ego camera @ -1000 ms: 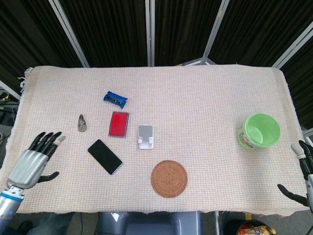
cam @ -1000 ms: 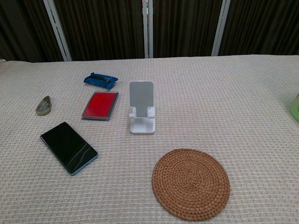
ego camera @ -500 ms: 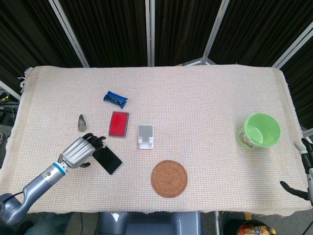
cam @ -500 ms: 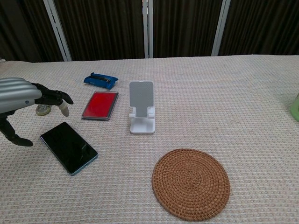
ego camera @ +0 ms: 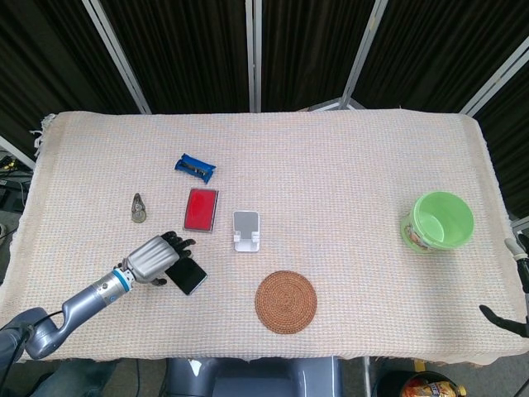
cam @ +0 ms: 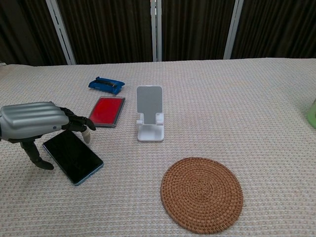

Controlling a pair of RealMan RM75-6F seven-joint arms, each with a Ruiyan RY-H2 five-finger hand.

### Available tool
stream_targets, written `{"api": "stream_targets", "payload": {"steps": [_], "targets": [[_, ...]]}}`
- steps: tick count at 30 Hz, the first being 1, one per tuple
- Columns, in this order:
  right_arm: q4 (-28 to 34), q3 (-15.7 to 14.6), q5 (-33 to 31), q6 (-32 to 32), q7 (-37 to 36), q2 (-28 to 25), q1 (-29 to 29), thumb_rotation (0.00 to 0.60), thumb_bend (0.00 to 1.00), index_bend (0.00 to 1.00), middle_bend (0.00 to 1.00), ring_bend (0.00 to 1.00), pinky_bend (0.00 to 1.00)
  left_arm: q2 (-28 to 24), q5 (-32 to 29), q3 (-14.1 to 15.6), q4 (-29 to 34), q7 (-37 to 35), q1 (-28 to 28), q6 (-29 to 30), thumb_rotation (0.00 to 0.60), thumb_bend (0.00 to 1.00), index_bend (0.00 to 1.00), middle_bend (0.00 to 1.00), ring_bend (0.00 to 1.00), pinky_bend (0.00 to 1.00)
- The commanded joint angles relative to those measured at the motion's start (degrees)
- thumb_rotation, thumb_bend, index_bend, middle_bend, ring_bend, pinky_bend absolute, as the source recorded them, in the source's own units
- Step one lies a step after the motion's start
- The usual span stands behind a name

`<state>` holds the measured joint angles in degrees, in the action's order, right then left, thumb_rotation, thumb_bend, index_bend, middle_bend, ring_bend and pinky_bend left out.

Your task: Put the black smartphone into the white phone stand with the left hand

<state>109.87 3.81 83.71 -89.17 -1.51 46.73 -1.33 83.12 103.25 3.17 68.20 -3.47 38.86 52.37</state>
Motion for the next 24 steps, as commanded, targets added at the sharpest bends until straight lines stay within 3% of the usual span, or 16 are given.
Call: {"api": "stream_targets", "payload": {"steps": [1,10,18,24], "targets": [[-0.13,0.12,-0.24,0.08,-0.22,-0.03,0.05,0.6,0.0,0.0,0.0,0.0,0.0,0.67,-0.1,0.37,-0.51,0.41,0.63,-0.66,0.6,0.0,0.29,0.12,0.23,0.21],[-0.49,0.43,-1.05,0.38,-0.91,-0.18,0.1,0.6,0.0,0.0,0.0,0.0,0.0,1.68,-2.31,0.93,-0.87,2.66,2.37,-3.14,0.6,0.0,0.33,0.14,0.24,0.24],[-0.39,0.43,-1.01,0.3,-0.91,-0.24,0.0,0.6,0.0,0.0,0.0,0.0,0.0,1.87,-3.66,1.41,-0.59,3.61,3.05,-3.13,0.6,0.01,0.54,0.34,0.41,0.37],[-0.39,0.4,-0.8,0.11,-1.16,-0.33,-0.15,0.6,0.0,0.0,0.0,0.0,0.0,1.21,-3.92,1.46,0.0,4.53,2.96,-1.29,0.6,0.03,0.56,0.35,0.42,0.38]]}}
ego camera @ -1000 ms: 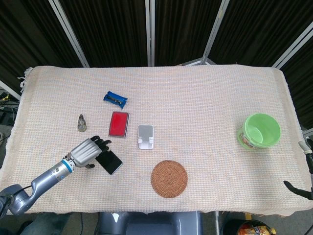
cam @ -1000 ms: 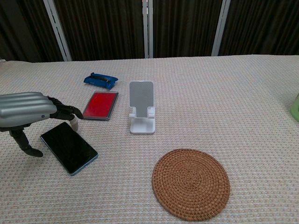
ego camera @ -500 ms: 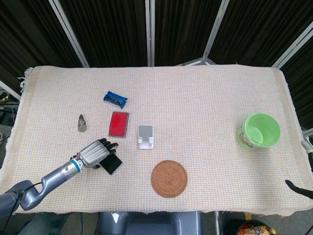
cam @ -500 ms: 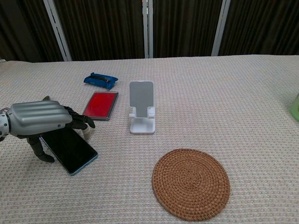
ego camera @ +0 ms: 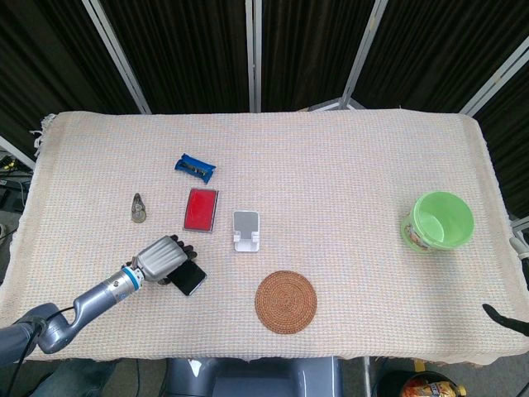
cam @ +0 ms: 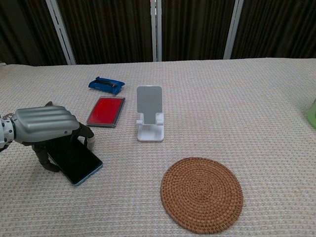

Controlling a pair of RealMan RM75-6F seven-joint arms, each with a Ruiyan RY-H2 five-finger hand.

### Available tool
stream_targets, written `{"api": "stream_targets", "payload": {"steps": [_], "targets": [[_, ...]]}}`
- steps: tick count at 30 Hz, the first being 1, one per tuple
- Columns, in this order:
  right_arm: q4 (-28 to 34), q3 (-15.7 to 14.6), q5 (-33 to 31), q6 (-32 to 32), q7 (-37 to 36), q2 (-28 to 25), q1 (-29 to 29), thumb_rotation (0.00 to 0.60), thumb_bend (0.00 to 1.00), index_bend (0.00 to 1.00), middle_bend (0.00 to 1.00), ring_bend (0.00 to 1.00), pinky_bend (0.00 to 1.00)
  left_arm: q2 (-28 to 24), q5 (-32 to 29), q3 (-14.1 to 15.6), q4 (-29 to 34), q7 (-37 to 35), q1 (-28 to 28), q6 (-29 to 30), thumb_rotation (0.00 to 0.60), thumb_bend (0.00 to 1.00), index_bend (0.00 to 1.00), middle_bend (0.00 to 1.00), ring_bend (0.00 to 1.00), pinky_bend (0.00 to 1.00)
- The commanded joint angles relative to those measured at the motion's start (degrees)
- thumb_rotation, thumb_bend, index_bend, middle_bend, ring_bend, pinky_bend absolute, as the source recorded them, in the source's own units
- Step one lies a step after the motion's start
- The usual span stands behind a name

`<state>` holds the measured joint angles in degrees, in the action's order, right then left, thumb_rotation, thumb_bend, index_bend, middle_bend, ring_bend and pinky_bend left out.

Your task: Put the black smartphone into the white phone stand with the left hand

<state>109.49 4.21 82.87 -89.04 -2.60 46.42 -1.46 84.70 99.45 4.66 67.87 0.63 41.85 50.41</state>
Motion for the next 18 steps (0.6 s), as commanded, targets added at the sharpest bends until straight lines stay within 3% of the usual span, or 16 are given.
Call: {"api": "stream_targets", "payload": {"steps": [1,8,18], "targets": [[-0.01,-0.02,0.08,-0.03,-0.16,-0.06,-0.04,0.6,0.0,0.0,0.0,0.0,0.0,-0.62,-0.19,-0.11,0.55,0.6,-0.03,1.02,0.6,0.03,0.56,0.35,0.42,0.38],[-0.02,-0.06,0.41,-0.3,-0.9,-0.33,-0.24,0.6,0.0,0.0,0.0,0.0,0.0,-2.82,-0.22,-0.98,3.15,3.04,0.25,3.69,0.6,0.01,0.57,0.36,0.43,0.4],[-0.25,-0.03,0.48,-0.55,-2.89,-1.04,-0.57,0.6,0.0,0.0,0.0,0.0,0.0,-4.72,4.75,-6.68,4.83,17.5,4.77,10.45,0.6,0.0,0.59,0.36,0.44,0.41]]}}
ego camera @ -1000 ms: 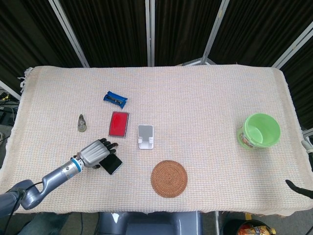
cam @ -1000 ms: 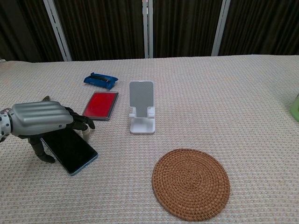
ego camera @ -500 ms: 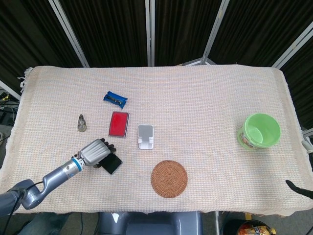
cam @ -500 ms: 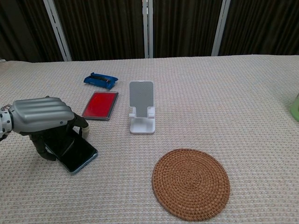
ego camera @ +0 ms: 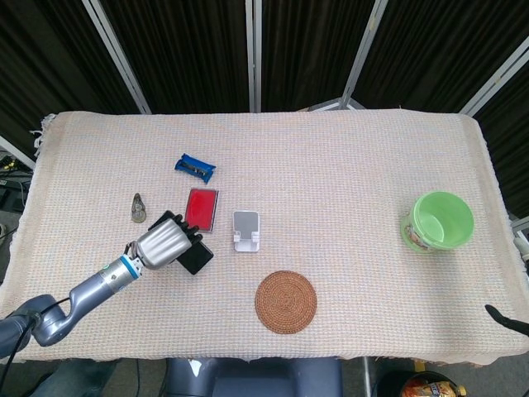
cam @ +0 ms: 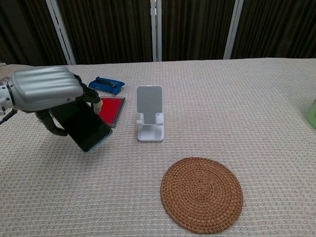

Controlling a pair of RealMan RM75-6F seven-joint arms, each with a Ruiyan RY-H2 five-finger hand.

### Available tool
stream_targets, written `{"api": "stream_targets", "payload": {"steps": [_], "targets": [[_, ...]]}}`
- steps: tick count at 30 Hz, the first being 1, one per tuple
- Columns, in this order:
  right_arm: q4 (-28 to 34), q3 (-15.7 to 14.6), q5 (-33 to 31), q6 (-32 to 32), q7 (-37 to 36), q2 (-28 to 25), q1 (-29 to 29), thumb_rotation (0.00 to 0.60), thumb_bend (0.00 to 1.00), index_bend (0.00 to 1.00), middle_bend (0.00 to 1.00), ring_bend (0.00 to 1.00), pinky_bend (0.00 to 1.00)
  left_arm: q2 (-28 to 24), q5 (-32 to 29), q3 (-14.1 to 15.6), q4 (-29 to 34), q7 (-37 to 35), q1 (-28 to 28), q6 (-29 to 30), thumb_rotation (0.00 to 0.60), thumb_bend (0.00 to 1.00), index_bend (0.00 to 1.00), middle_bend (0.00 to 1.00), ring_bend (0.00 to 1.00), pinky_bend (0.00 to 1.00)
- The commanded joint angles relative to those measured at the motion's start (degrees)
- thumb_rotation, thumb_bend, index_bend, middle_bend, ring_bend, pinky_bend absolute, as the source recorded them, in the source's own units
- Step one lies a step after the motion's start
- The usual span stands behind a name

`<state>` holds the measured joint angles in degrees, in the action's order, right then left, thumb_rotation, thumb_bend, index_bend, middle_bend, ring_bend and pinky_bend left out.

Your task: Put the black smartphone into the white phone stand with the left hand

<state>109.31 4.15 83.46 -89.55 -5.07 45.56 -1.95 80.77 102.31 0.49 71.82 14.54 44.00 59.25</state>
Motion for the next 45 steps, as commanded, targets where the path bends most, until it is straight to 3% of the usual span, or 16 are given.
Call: {"api": "stream_targets", "payload": {"steps": [1,6,10,17,31,45], "targets": [[-0.12,0.08,-0.2,-0.09,-0.68,-0.27,-0.13,0.6,0.0,0.0,0.0,0.0,0.0,-0.99,2.11,-3.03,1.11,4.25,3.35,1.46,0.6,0.0,0.59,0.36,0.44,0.42],[-0.42,0.28,-0.64,-0.2,-1.94,-0.62,-0.28,0.6,0.0,0.0,0.0,0.0,0.0,-1.46,6.26,-4.94,-0.17,7.71,7.7,2.4,0.6,0.0,0.59,0.36,0.44,0.42],[-0.77,0.53,-1.36,0.03,-2.94,-0.87,-0.26,0.6,0.0,0.0,0.0,0.0,0.0,-0.04,15.25,-3.87,-8.33,8.88,14.16,4.7,0.6,0.0,0.6,0.36,0.44,0.42],[-1.13,0.95,-2.72,0.49,-3.66,-1.02,-0.17,0.6,0.0,0.0,0.0,0.0,0.0,2.52,19.95,-1.64,-15.34,10.24,20.54,1.43,0.6,0.02,0.61,0.36,0.44,0.41],[-1.64,1.53,-4.37,1.58,-4.4,-1.16,0.16,0.6,0.0,0.0,0.0,0.0,0.0,7.3,19.85,2.3,-20.04,10.41,24.86,-1.87,0.6,0.03,0.61,0.36,0.44,0.41],[-1.71,1.53,-4.19,1.61,-4.72,-1.27,0.05,0.6,0.0,0.0,0.0,0.0,0.0,8.4,18.83,4.02,-19.59,12.68,26.41,-2.99,0.6,0.03,0.61,0.36,0.44,0.41]]}}
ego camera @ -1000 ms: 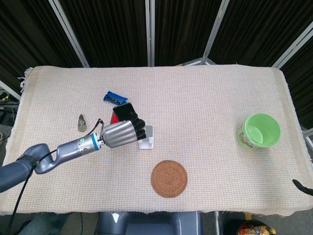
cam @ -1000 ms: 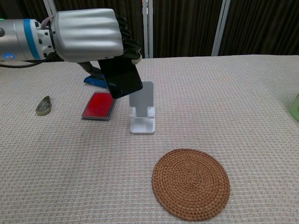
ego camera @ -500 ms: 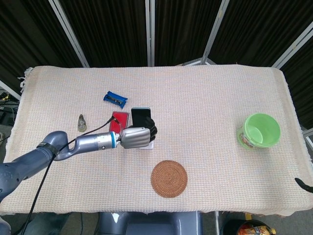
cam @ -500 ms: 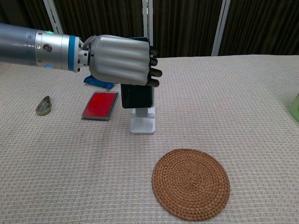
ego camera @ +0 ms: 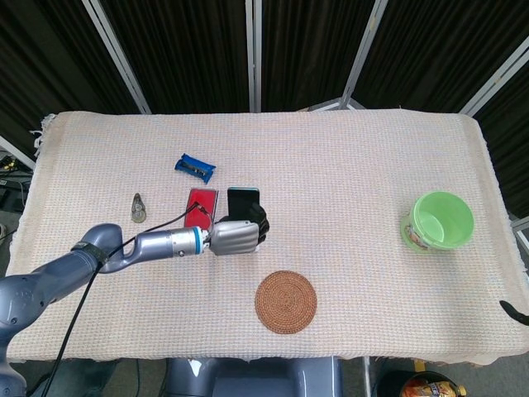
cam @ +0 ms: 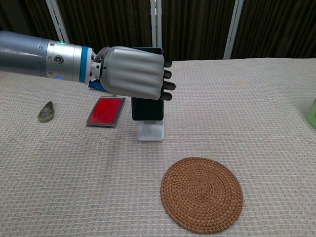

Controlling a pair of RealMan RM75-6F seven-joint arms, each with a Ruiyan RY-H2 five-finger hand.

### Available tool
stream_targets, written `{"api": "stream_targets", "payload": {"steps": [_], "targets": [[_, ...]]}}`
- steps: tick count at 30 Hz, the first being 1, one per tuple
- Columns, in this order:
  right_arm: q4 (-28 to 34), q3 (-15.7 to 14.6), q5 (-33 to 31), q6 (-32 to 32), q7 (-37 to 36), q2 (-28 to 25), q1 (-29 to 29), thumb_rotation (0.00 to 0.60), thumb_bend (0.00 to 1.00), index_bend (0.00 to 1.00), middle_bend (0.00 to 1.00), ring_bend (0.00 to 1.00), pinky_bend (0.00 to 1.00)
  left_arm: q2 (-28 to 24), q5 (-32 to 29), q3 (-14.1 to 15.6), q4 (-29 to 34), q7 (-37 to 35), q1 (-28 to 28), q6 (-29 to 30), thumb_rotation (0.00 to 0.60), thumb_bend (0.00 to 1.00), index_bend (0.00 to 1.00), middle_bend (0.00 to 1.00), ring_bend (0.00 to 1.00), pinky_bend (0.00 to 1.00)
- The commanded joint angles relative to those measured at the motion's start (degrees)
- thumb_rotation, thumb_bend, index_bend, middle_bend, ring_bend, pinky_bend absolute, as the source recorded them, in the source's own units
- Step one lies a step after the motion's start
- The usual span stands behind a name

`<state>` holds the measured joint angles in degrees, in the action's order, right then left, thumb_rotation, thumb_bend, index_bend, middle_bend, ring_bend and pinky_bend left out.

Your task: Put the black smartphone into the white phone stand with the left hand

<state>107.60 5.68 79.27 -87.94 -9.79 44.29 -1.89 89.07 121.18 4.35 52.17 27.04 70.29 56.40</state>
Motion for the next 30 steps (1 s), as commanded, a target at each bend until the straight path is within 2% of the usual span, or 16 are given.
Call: {"api": "stream_targets", "payload": {"steps": [1,10,13,18,21,24,30], "targets": [[0.02,0.0,0.01,0.0,-0.06,-0.02,-0.02,0.6,0.0,0.0,0.0,0.0,0.0,0.19,-0.16,0.28,0.09,0.33,0.18,-0.27,0.6,0.03,0.61,0.36,0.44,0.41],[-0.14,0.01,0.28,-0.25,-0.84,-0.26,-0.24,0.6,0.0,0.0,0.0,0.0,0.0,0.34,-1.38,1.01,0.38,1.93,0.0,-0.63,0.6,0.03,0.6,0.36,0.44,0.41],[-0.14,0.03,0.36,-0.41,-0.92,-0.3,-0.31,0.6,0.0,0.0,0.0,0.0,0.0,0.46,-1.73,1.21,0.46,2.25,-0.1,-0.64,0.6,0.03,0.57,0.33,0.41,0.39],[-0.1,0.0,0.43,-0.43,-0.98,-0.32,-0.37,0.6,0.0,0.0,0.0,0.0,0.0,0.69,-2.58,0.96,0.7,4.22,-0.17,-1.32,0.6,0.0,0.34,0.09,0.17,0.28],[-0.1,0.08,0.29,-0.57,-0.79,-0.29,-0.42,0.6,0.0,0.0,0.0,0.0,0.0,0.05,-3.53,0.79,2.31,6.04,-0.19,-2.85,0.6,0.0,0.23,0.01,0.08,0.23],[-0.05,0.04,0.5,-0.67,-0.96,-0.35,-0.49,0.6,0.0,0.0,0.0,0.0,0.0,-0.68,-3.85,0.78,3.59,7.15,-0.26,-2.99,0.6,0.0,0.17,0.0,0.02,0.2],[-0.03,-0.17,1.54,-1.48,-1.7,-0.58,-0.92,0.6,0.0,0.0,0.0,0.0,0.0,-3.24,-5.47,-0.48,6.9,9.06,-1.26,-1.46,0.6,0.0,0.12,0.0,0.0,0.14]]}}
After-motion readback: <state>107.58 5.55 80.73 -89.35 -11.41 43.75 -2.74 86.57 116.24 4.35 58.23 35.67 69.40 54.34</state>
